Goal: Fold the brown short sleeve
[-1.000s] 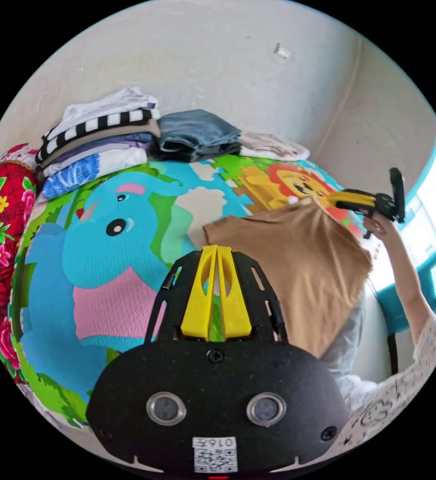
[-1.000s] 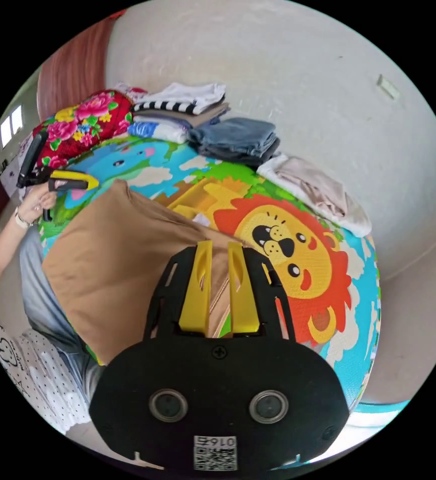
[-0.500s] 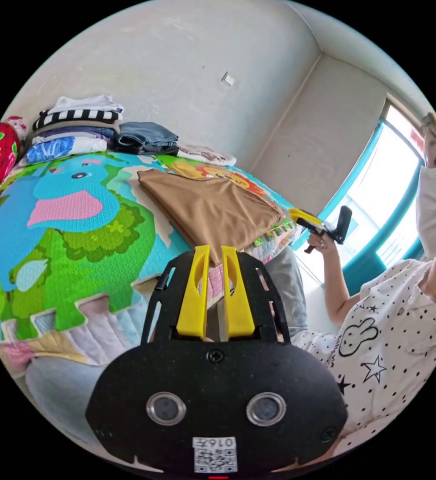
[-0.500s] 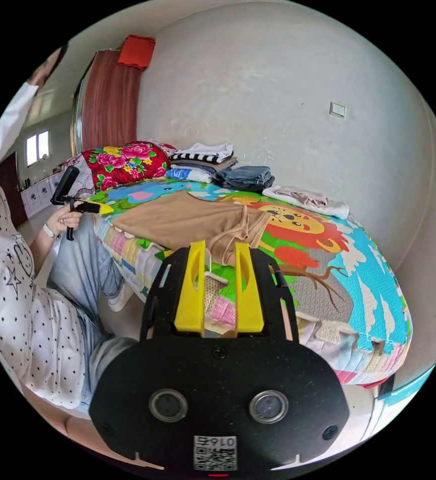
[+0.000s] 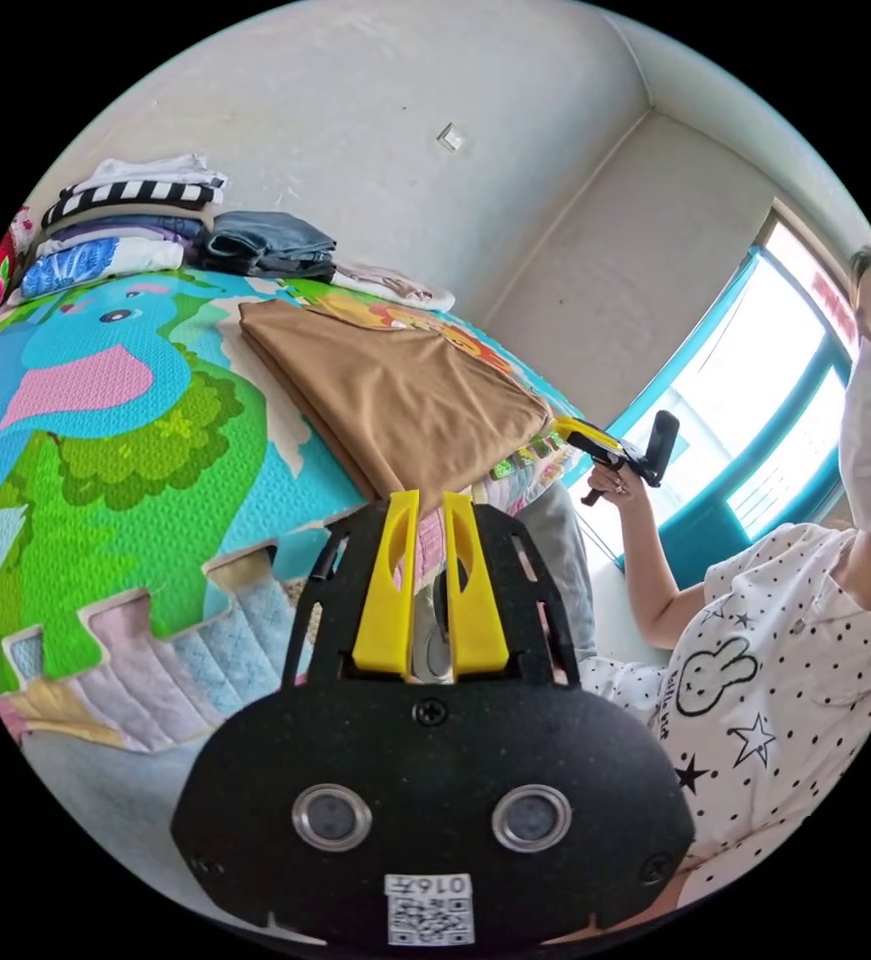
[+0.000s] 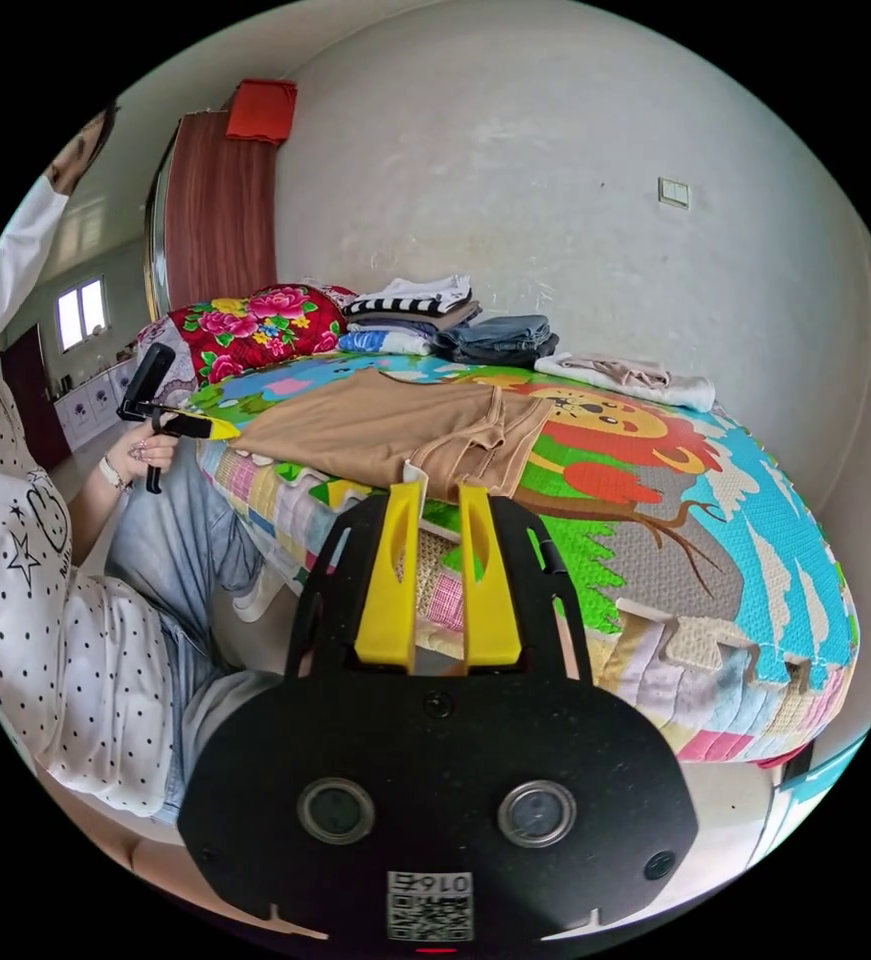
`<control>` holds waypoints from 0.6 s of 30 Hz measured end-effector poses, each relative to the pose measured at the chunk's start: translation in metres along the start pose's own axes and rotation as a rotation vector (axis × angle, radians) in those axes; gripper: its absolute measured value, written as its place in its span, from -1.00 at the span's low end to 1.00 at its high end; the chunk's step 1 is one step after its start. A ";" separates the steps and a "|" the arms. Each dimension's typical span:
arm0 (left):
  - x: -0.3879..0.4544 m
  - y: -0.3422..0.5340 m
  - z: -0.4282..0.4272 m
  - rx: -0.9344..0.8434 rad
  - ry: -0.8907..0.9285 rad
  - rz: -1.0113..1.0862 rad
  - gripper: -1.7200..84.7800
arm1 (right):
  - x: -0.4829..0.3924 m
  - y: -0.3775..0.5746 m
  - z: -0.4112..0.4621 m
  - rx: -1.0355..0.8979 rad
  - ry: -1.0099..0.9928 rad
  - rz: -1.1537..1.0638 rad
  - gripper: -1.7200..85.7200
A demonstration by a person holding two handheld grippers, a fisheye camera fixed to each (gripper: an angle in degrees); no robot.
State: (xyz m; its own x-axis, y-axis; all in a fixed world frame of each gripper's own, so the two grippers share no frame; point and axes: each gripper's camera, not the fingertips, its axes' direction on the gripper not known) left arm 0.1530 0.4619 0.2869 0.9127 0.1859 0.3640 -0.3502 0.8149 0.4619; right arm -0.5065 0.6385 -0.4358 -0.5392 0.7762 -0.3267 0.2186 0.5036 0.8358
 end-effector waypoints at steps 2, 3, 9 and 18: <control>0.001 0.007 -0.002 -0.003 -0.009 0.000 -0.87 | -0.001 0.005 -0.008 0.003 -0.005 0.010 -0.80; 0.002 0.012 -0.004 -0.002 -0.021 0.001 -0.87 | -0.002 0.007 -0.012 0.002 -0.005 0.014 -0.80; 0.004 0.029 -0.006 0.036 -0.124 -0.023 -0.85 | -0.013 0.010 -0.034 0.031 0.015 0.025 -0.79; -0.005 0.042 0.011 0.030 -0.107 -0.066 -0.97 | -0.033 0.001 -0.061 0.070 0.033 0.019 -0.93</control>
State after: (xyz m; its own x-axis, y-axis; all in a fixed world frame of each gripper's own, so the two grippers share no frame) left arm 0.1310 0.4894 0.3134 0.9067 0.0718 0.4156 -0.2981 0.8063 0.5110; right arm -0.5377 0.5902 -0.3969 -0.5609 0.7733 -0.2955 0.2850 0.5155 0.8081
